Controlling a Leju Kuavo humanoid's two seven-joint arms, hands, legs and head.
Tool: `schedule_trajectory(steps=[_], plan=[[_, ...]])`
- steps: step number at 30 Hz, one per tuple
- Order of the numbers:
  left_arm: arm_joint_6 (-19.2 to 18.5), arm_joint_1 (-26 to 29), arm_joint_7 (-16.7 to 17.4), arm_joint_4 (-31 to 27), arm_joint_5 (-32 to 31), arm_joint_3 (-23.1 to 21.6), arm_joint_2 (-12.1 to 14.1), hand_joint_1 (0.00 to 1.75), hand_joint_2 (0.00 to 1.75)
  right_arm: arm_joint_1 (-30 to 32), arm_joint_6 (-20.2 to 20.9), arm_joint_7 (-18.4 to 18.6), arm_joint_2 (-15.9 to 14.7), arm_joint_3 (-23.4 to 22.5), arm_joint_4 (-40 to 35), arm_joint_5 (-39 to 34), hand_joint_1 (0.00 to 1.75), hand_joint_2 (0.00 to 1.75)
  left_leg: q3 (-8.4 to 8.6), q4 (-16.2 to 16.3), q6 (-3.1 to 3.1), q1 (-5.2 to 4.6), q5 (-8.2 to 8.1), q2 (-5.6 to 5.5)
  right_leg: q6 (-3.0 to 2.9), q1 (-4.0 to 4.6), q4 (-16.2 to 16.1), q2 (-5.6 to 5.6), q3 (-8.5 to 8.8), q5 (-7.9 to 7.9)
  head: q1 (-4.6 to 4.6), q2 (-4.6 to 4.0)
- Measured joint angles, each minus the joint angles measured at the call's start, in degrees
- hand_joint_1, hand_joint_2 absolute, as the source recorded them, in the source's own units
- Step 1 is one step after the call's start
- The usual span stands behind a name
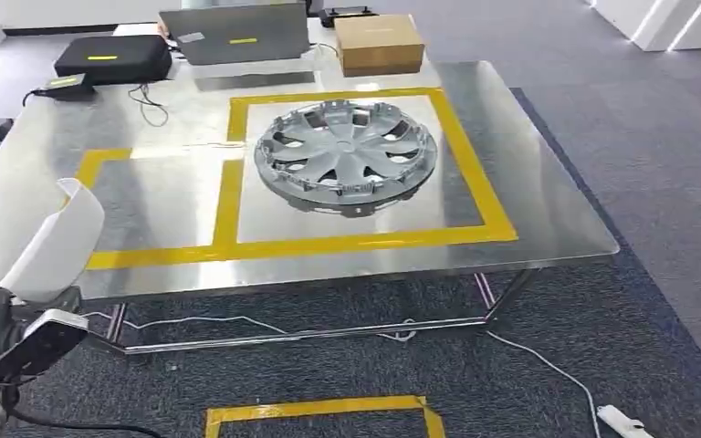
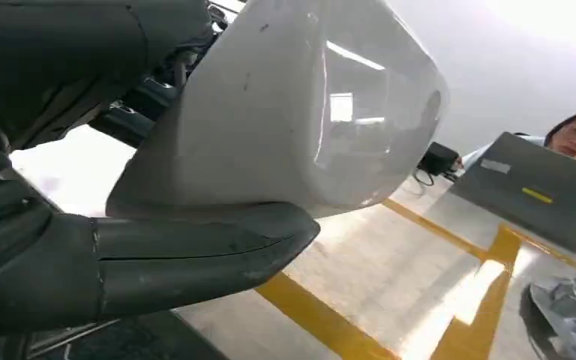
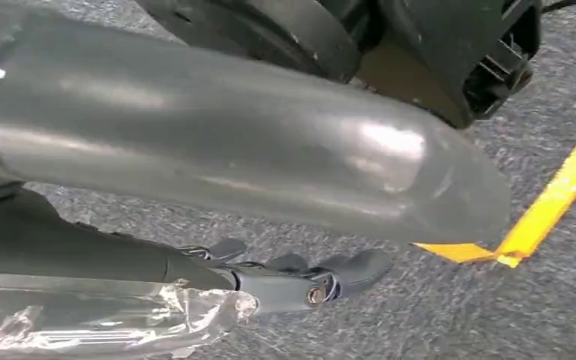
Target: Take the parts from the cabinet and place them on the table.
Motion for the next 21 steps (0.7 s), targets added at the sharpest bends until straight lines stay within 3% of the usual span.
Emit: schedule_trajectory(steps=[1,2,6,7,9,10,11,12,13,15,17,19,20,21], plan=[[-0.1,-0.1,0.0,0.2,0.0,0.2,0.0,1.75,1.75,-0.3,-0.1,-0.1,-0.2,0.0,0.5,-0.1,0.0,0.0,0.95,-1.6,-0.08,-0.18,-1.13,-0.11,0.46,0.47,0.3,0.11,-0.2,-0.63,-0.11,0.0],[-0.2,-0.1,0.0,0.3,0.0,0.4,0.0,1.75,1.75,-0.5,-0.3,-0.2,-0.2,0.2,0.8,-0.1,0.0,0.0,1.27,-2.2,0.76,-0.12,-1.82,-0.19,0.76,0.52,0.2,0.14,-0.62,-0.84,-0.13,0.02],[-0.2,0.0,-0.2,0.6,-0.5,0.8,0.1,1.75,1.75,-1.1,-1.8,0.6,-0.2,0.7,1.9,-0.2,0.0,0.0,1.8,-2.6,2.24,0.05,-2.3,-0.24,1.93,0.37,0.2,-0.15,0.31,-1.58,0.22,0.02],[-0.2,0.0,-0.2,0.6,-0.7,0.9,0.2,1.75,1.75,-1.3,-2.1,0.7,-0.2,0.8,2.0,-0.3,0.0,0.0,2.13,-2.6,2.68,0.06,-2.59,-0.19,2.1,0.37,2.9,-0.37,-1.01,-2.9,0.65,0.0],[-0.4,0.0,-0.1,0.6,-1.4,0.9,0.2,1.75,1.75,-1.5,-2.4,0.9,-0.2,1.1,2.4,-0.9,0.0,0.0,2.57,-2.5,3.23,-0.12,-3.08,-0.03,2.36,0.31,12.1,-0.44,-6.24,-6.8,0.63,0.0],[-0.7,0.0,0.1,0.6,-2.3,0.7,0.2,1.75,1.75,-1.2,-3.1,1.4,-0.2,1.1,2.5,-1.8,0.0,0.0,2.84,-2.5,3.31,-0.21,-3.38,-0.06,2.38,0.32,16.5,-0.43,-9.0,-7.91,0.72,0.0],[-0.7,-0.1,0.6,0.7,-3.4,0.4,0.1,1.75,1.75,-0.8,-3.8,1.8,-0.3,0.9,2.4,-2.6,0.0,0.0,3.26,-2.5,3.37,-0.3,-3.71,-0.14,2.32,0.33,18.4,-0.42,-10.83,-7.52,0.74,0.02],[-0.7,-0.4,1.0,0.9,-4.6,0.0,-0.2,1.75,1.75,-0.2,-4.2,2.0,-0.3,0.7,2.3,-3.0,0.0,0.0,3.75,-2.5,3.37,-0.35,-4.06,-0.3,2.18,0.35,17.3,-0.43,-11.01,-5.69,0.7,0.0],[-0.5,-0.7,1.3,1.0,-5.6,-0.7,-0.4,1.75,1.75,0.2,-4.4,2.5,-0.4,0.6,2.2,-3.2,0.0,0.0,4.37,-2.5,3.36,-0.36,-4.5,-0.42,1.99,0.37,13.8,-0.42,-10.0,-2.71,0.77,0.0],[0.0,-1.5,2.0,1.0,-6.4,-2.5,-0.6,1.75,1.75,1.1,-4.4,4.0,-0.5,0.5,1.6,-3.1,0.0,0.0,5.7,-2.5,3.07,-0.37,-5.4,-0.6,1.45,0.49,4.1,-0.51,-6.38,3.41,0.79,0.02],[0.5,-2.1,2.6,1.1,-6.6,-3.7,-0.7,1.75,1.75,1.5,-4.5,4.9,-0.6,0.5,0.8,-3.0,0.0,0.0,5.79,-2.3,2.34,-0.78,-6.05,-0.65,1.02,0.74,1.4,-0.63,-4.92,3.41,0.72,0.0],[0.7,-2.2,2.6,1.1,-6.2,-4.3,-0.7,1.75,1.75,2.1,-4.4,5.1,-0.6,0.4,-0.4,-3.0,0.0,0.0,5.87,-2.9,1.83,-0.58,-6.02,-0.46,0.67,1.0,1.5,-0.23,-5.26,3.26,0.48,0.0],[0.7,-2.3,2.6,1.1,-6.1,-4.6,-0.7,1.75,1.75,2.3,-4.3,5.3,-0.6,0.4,-1.0,-3.0,0.0,0.0,6.13,-3.1,1.46,-0.56,-6.13,-0.4,0.3,0.99,1.2,-0.2,-5.15,3.25,0.53,0.02],[0.7,-2.5,2.6,1.1,-6.0,-4.8,-0.6,1.75,1.75,2.4,-4.1,5.6,-0.6,0.4,-1.6,-3.0,0.0,0.0,6.33,-2.9,1.09,-0.41,-6.64,-0.4,-0.05,0.45,0.6,-0.23,-4.45,3.35,0.5,0.02]])
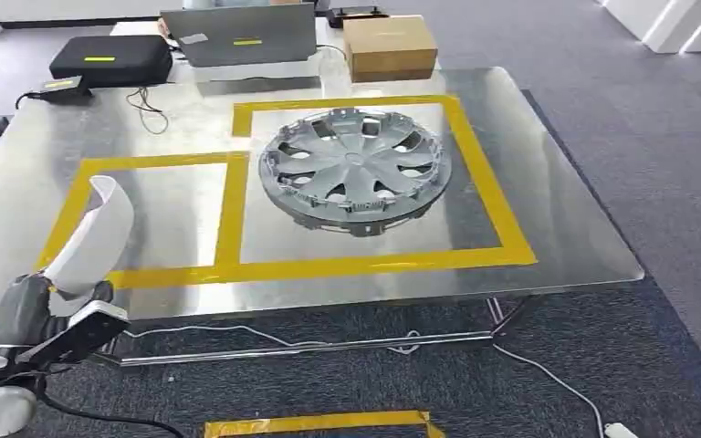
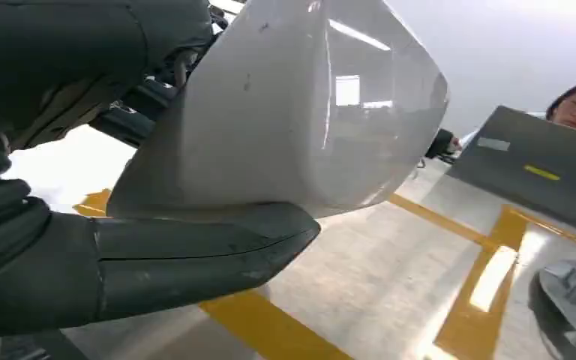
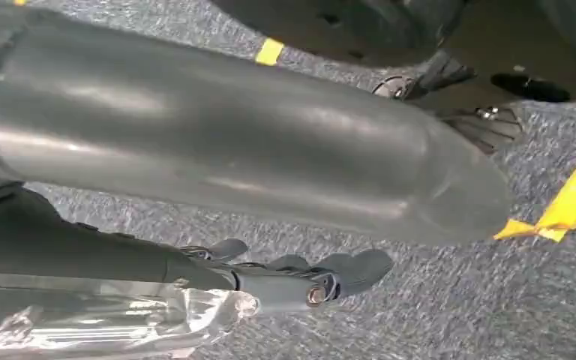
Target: Take the parts from the cabinet and place them on the table.
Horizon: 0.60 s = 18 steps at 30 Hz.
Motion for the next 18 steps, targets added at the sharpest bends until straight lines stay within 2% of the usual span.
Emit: schedule_trajectory(steps=[1,2,3,4,5,10,11,12,13,14,15,17,18], plan=[[0.0,-0.1,0.0,0.0,0.0,-0.2,0.0,1.75,1.75,0.0,0.0,0.1,0.0,0.0,-0.4,0.0,0.0,0.0,-0.61,1.6,-0.28,-0.12,-0.78,0.03,-0.34,0.02,-0.3,0.0,0.46,-0.22,-0.28,-0.02],[0.0,-0.3,0.0,0.0,0.0,-0.3,0.1,1.75,1.75,-0.1,0.0,0.2,-0.1,-0.1,-0.7,0.0,0.0,0.0,-2.47,5.1,-0.46,-0.1,-2.42,0.03,-0.59,-0.06,-0.4,-0.04,0.7,-0.37,-0.39,-0.02],[0.0,-0.2,0.0,0.0,0.0,-0.4,0.1,1.75,1.75,-0.1,0.2,0.3,-0.1,-0.1,-1.1,0.1,0.0,0.0,-5.3,10.0,-0.63,-0.06,-4.43,0.03,-0.83,-0.06,-0.4,-0.04,0.88,-0.59,-0.42,-0.02],[0.0,0.0,0.0,0.2,0.0,-0.5,0.1,1.75,1.75,0.0,0.4,0.3,-0.1,-0.1,-1.4,0.1,0.0,0.0,-8.07,14.4,-0.74,-0.02,-5.75,0.03,-0.95,-0.06,-0.4,-0.03,1.05,-0.81,-0.39,-0.02],[0.0,0.2,0.0,0.3,0.0,-0.5,0.1,1.75,1.75,0.1,0.6,0.2,-0.1,-0.1,-1.6,0.1,0.0,0.0,-9.8,16.7,-0.81,-0.01,-5.89,0.03,-0.96,-0.07,-0.4,-0.01,1.23,-1.01,-0.46,-0.02],[0.0,0.2,0.0,0.3,0.0,-0.6,0.1,1.75,1.75,0.1,0.7,0.2,-0.1,-0.1,-1.6,0.1,0.0,0.0,-10.13,17.0,-0.81,0.0,-5.75,0.03,-0.96,-0.07,-0.4,0.0,1.29,-1.06,-0.48,-0.02],[0.0,0.3,-0.1,0.4,0.0,-0.6,0.1,1.75,1.75,0.1,0.8,0.2,-0.1,-0.1,-1.7,0.1,0.0,0.0,-10.48,17.1,-0.83,0.0,-5.23,0.03,-0.94,-0.09,-0.4,0.02,1.43,-1.17,-0.44,-0.02],[0.0,0.3,-0.1,0.5,0.0,-0.6,0.1,1.75,1.75,0.2,0.9,0.2,-0.1,-0.1,-1.8,0.1,0.0,0.0,-10.56,16.7,-0.84,0.01,-4.2,0.04,-0.92,-0.1,-0.4,0.05,1.65,-1.3,-0.46,-0.02],[-0.4,0.3,-0.2,0.6,-0.6,-0.8,0.2,1.75,1.75,0.2,1.4,-0.2,-0.1,-0.1,-2.2,0.2,0.0,0.0,-5.3,2.0,-1.01,0.29,5.55,0.15,0.18,-0.17,-0.3,0.35,3.09,-2.52,-0.57,-0.02],[-0.5,0.2,-0.2,0.7,-0.9,-1.0,0.2,1.75,1.75,0.2,1.4,-0.2,-0.2,-0.1,-2.2,0.1,0.0,0.0,-4.46,0.3,-0.72,0.16,4.37,-0.09,0.55,0.15,0.1,0.53,2.76,-3.11,-0.79,-0.02],[-0.8,0.3,-0.2,0.9,-1.5,-1.2,0.2,1.75,1.75,0.2,1.4,-0.3,-0.2,-0.1,-2.2,0.1,0.0,0.0,-4.61,0.7,-0.13,0.16,4.25,-0.14,0.74,0.18,-0.3,0.49,2.55,-3.14,-0.5,0.0],[-1.0,0.3,-0.1,1.3,-1.9,-1.8,0.2,1.75,1.75,0.2,1.5,-0.4,-0.2,-0.1,-2.2,0.1,0.0,0.0,-4.61,0.8,0.57,-0.08,3.9,-0.23,1.21,0.06,-0.7,0.43,2.99,-3.32,-0.44,0.0],[-1.0,0.2,-0.1,1.5,-2.0,-2.0,0.2,1.75,1.75,0.1,1.6,-0.6,-0.2,-0.1,-2.2,0.0,0.0,0.0,-4.27,0.6,1.07,0.27,4.05,-0.2,1.51,0.01,-0.6,0.41,3.16,-3.61,-0.59,0.0]])
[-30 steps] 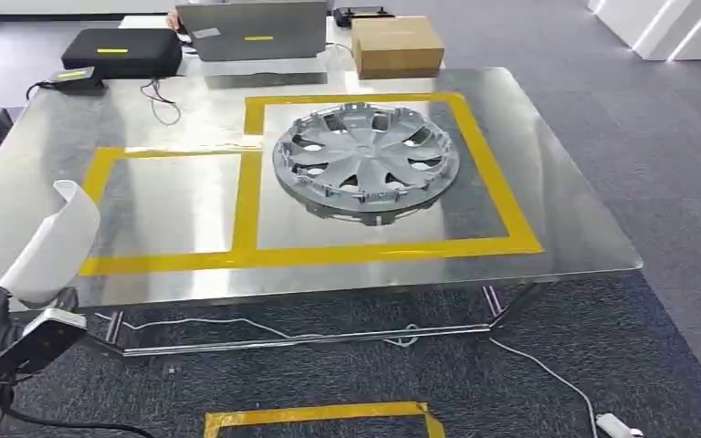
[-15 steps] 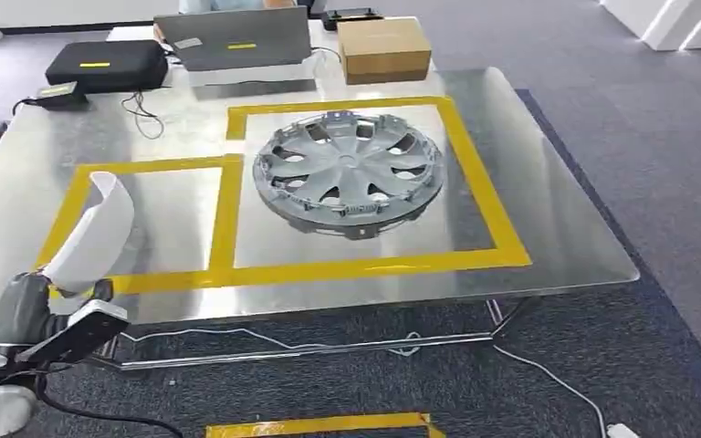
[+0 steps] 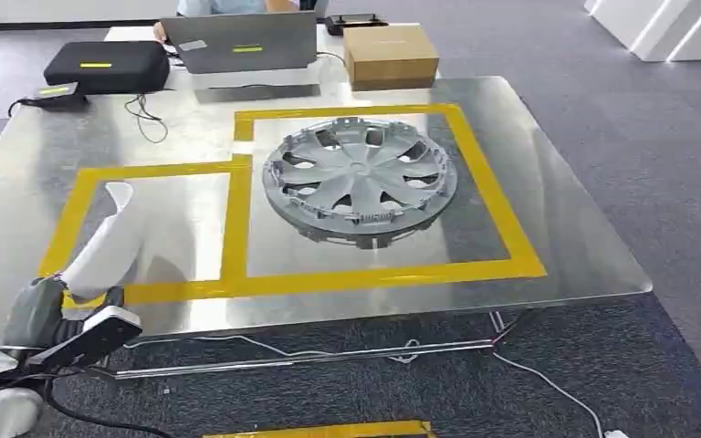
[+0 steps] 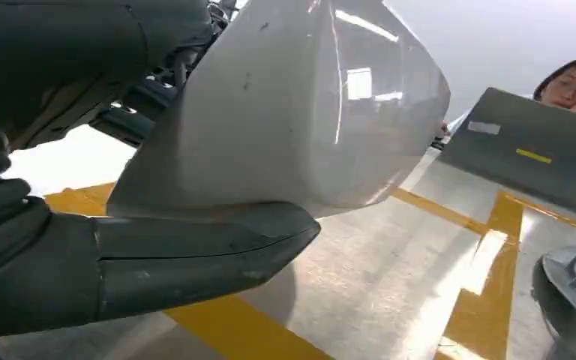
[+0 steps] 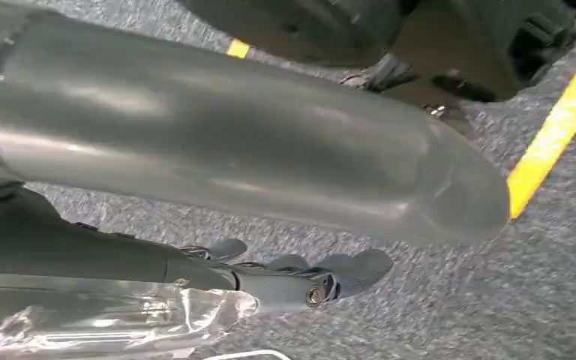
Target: Take the parts from the cabinet and place them on the table.
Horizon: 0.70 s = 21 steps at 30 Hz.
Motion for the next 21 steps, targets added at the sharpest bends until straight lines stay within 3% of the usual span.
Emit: schedule_trajectory(steps=[1,2,4,5,6,7,9,10,11,13,16,17,18,19,21], plan=[[-0.1,-0.1,0.0,0.2,-0.1,-0.2,0.0,1.75,1.75,0.0,0.2,-0.2,0.0,0.0,0.0,-0.2,0.0,0.0,0.25,-0.1,0.35,0.06,-0.22,0.07,0.35,0.0,1.2,-0.28,-0.17,-0.58,0.39,0.0],[-0.3,-0.2,0.0,0.3,-0.2,-0.3,0.0,1.75,1.75,-0.1,0.4,-0.3,0.0,0.1,0.0,-0.3,0.0,0.0,0.47,-0.1,0.64,0.04,-0.41,0.16,0.57,-0.03,4.1,-0.54,-1.7,-2.11,0.74,0.0],[-0.4,-0.4,-0.1,1.2,-0.4,-1.0,0.0,1.75,1.75,0.0,0.7,-0.4,0.0,0.2,0.0,-0.6,0.0,0.0,0.77,-0.1,1.15,-0.16,-0.79,0.25,0.78,-0.09,13.8,-0.61,-7.1,-6.11,0.76,0.0],[-0.5,-0.3,-0.1,1.6,-0.4,-1.3,0.0,1.75,1.75,0.1,0.8,-0.4,-0.1,0.2,0.0,-0.6,0.0,0.0,1.0,0.0,1.21,-0.24,-1.05,0.25,0.75,-0.07,17.3,-0.61,-9.44,-6.84,0.83,0.0],[-0.4,-0.2,-0.2,1.9,-0.4,-1.4,0.0,1.75,1.75,0.2,0.8,-0.5,-0.1,0.2,0.1,-0.7,0.0,0.0,1.33,0.0,1.23,-0.31,-1.33,0.24,0.61,-0.07,18.0,-0.61,-10.49,-6.06,0.85,-0.02],[-0.4,-0.2,-0.2,2.1,-0.5,-1.5,0.0,1.75,1.75,0.2,0.8,-0.5,-0.1,0.2,0.1,-0.7,0.0,0.0,1.77,0.0,1.2,-0.36,-1.64,0.19,0.47,-0.06,16.1,-0.61,-10.11,-3.99,0.83,-0.02],[-0.4,-0.2,-0.2,2.3,-0.5,-1.6,0.0,1.75,1.75,0.3,0.8,-0.5,-0.1,0.2,0.1,-0.7,0.0,0.0,3.01,0.0,0.99,-0.38,-2.45,0.13,-0.11,0.05,6.8,-0.61,-6.4,2.11,0.85,0.0],[-0.4,-0.3,-0.2,2.4,-0.5,-1.8,0.0,1.75,1.75,0.3,0.8,-0.6,-0.1,0.2,0.2,-0.7,0.0,0.0,3.33,-0.1,0.77,-0.37,-2.88,0.13,-0.42,0.14,2.3,-0.63,-4.58,4.27,0.9,-0.02],[-0.5,-0.4,-0.2,2.6,-0.5,-1.9,0.0,1.75,1.75,0.1,0.8,-0.6,-0.1,0.2,0.2,-0.8,0.0,0.0,3.44,0.2,0.29,-0.84,-3.32,0.05,-0.45,0.31,1.6,-0.64,-3.53,3.53,0.81,0.0],[-0.8,-0.5,-0.2,2.8,-0.9,-2.0,0.0,1.75,1.75,0.1,0.8,-0.7,-0.1,0.2,0.3,-1.0,0.0,0.0,3.5,-0.2,-0.08,-0.68,-3.19,0.02,-0.6,0.42,1.6,-0.57,-3.88,3.54,0.74,-0.02],[-1.5,-0.8,-0.3,3.4,-1.1,-2.9,-0.2,1.75,1.75,-0.3,1.0,-0.9,-0.1,0.2,0.3,-1.1,0.0,0.0,3.96,-0.3,-1.26,-0.48,-3.61,0.11,-1.46,0.13,0.6,-0.48,-3.0,3.69,0.72,0.0],[-1.6,-1.1,-0.8,3.6,-0.7,-3.0,-0.2,1.75,1.75,-0.6,1.4,-0.9,-0.1,0.2,0.3,-1.2,0.0,0.0,4.09,-0.5,-0.59,-0.63,-1.8,0.09,-1.06,0.22,0.7,-0.37,-2.88,3.51,0.3,-0.02],[-1.8,-1.5,-1.7,4.2,-0.1,-3.1,-0.2,1.75,1.75,-0.8,2.1,-0.8,-0.1,0.3,0.4,-1.5,0.0,0.0,4.43,-0.9,0.85,-0.78,-2.5,0.1,-1.05,0.29,0.7,-0.32,-2.88,3.53,0.4,-0.02],[-1.8,-1.9,-2.5,4.7,0.1,-3.2,-0.1,1.75,1.75,-1.1,2.5,-0.8,-0.1,0.3,0.5,-1.7,0.0,0.0,4.67,-1.3,1.45,-0.77,-2.93,0.1,-1.06,0.36,0.7,-0.28,-2.97,3.51,0.24,0.0],[-1.2,-2.7,-2.7,6.0,-1.7,-4.0,-0.1,1.75,1.75,-1.4,3.0,-1.1,-0.1,0.8,1.1,-2.2,0.0,0.0,4.84,-1.9,1.03,-0.67,-2.9,0.11,-1.23,0.51,0.7,-0.33,-3.0,3.4,0.35,0.0]])
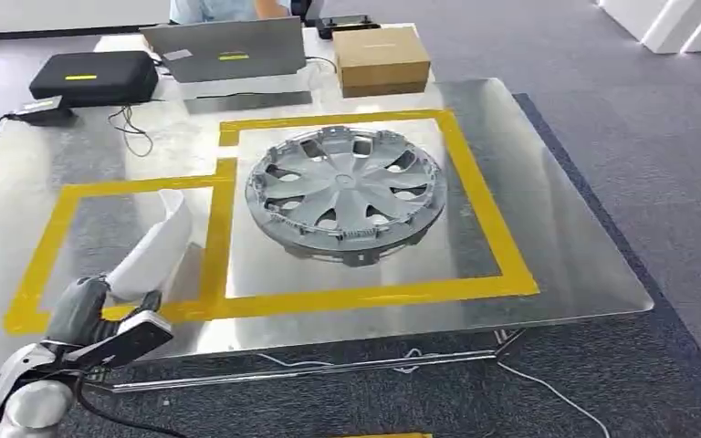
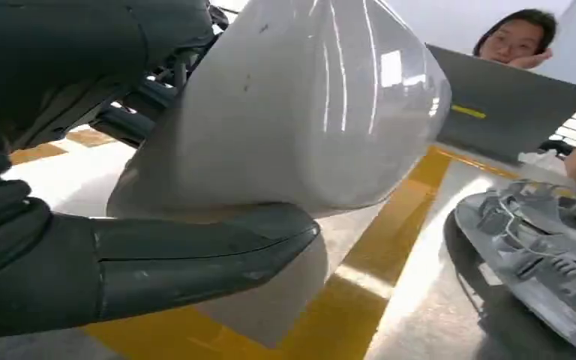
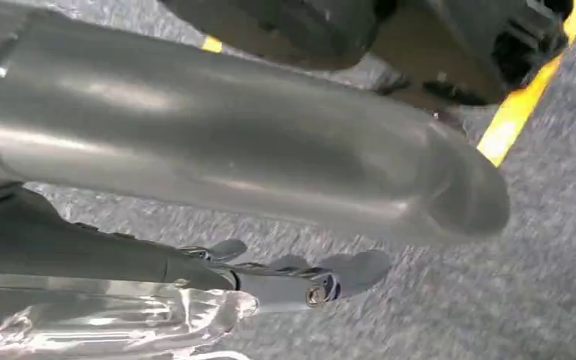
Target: Take the parts from the cabinet and place them on the table.
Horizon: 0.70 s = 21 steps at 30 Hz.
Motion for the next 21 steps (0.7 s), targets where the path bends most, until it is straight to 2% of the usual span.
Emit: schedule_trajectory(steps=[2,4,5,9,12,17,18,21], plan=[[0.4,-0.5,1.0,1.1,-1.7,-0.5,0.0,1.75,1.75,-0.3,0.1,-0.2,0.0,0.4,0.6,-0.4,0.0,0.0,0.01,-0.2,-0.54,0.08,0.01,0.01,-0.1,0.06,0.0,0.02,-0.05,-0.04,-0.02,-0.02],[1.0,-1.1,2.8,2.0,-4.2,-0.9,0.0,1.75,1.75,-0.4,0.1,-0.2,0.0,0.9,1.0,-0.6,0.0,0.0,-0.02,-0.3,-1.4,0.19,-0.02,0.01,-0.17,0.12,0.0,0.02,-0.04,-0.07,-0.02,-0.02],[1.6,-1.4,3.8,2.5,-5.9,-1.2,0.1,1.75,1.75,-0.7,0.1,-0.4,0.0,1.1,1.4,-0.8,0.0,0.0,-0.02,-0.3,-1.53,0.21,0.01,0.0,-0.18,0.15,0.0,0.01,0.0,-0.06,0.0,0.0],[3.7,-3.7,9.1,5.7,-15.5,-2.4,0.6,1.75,1.75,-2.1,-0.4,-1.4,-0.1,2.0,4.2,-1.5,0.0,0.0,0.01,-0.3,-1.74,0.2,0.14,0.01,-0.3,0.12,0.0,-0.03,0.11,0.13,0.0,0.0],[4.9,-5.2,10.9,8.1,-19.3,-3.1,1.1,1.75,1.75,-3.0,-0.9,-2.4,-0.1,2.6,6.3,-1.7,0.0,0.0,0.02,-0.3,-1.82,0.16,0.22,0.0,-0.14,0.04,-0.2,-0.04,0.19,0.29,0.02,0.0],[5.4,-7.8,16.5,11.8,-26.8,-3.9,1.9,1.75,1.75,-4.4,-1.7,-3.0,-0.1,3.6,9.3,-1.7,0.0,0.0,0.06,-0.3,-1.76,0.11,0.27,0.01,-0.07,-0.02,-0.3,-0.03,0.27,0.41,0.02,-0.02],[5.4,-8.4,17.2,12.7,-27.4,-3.9,2.1,0.0,1.75,-4.6,-1.9,-3.1,-0.1,3.8,9.9,-1.8,0.0,0.0,0.07,-0.3,-1.76,0.1,0.28,0.01,-0.07,-0.04,-0.3,-0.03,0.28,0.42,0.02,0.0],[5.5,-9.3,18.2,14.4,-28.5,-3.9,2.5,0.0,1.75,-4.9,-2.4,-3.3,-0.1,4.0,11.1,-1.8,0.0,0.0,0.08,-0.3,-1.75,0.07,0.27,0.01,-0.07,-0.05,-0.3,-0.02,0.28,0.42,0.0,0.0]])
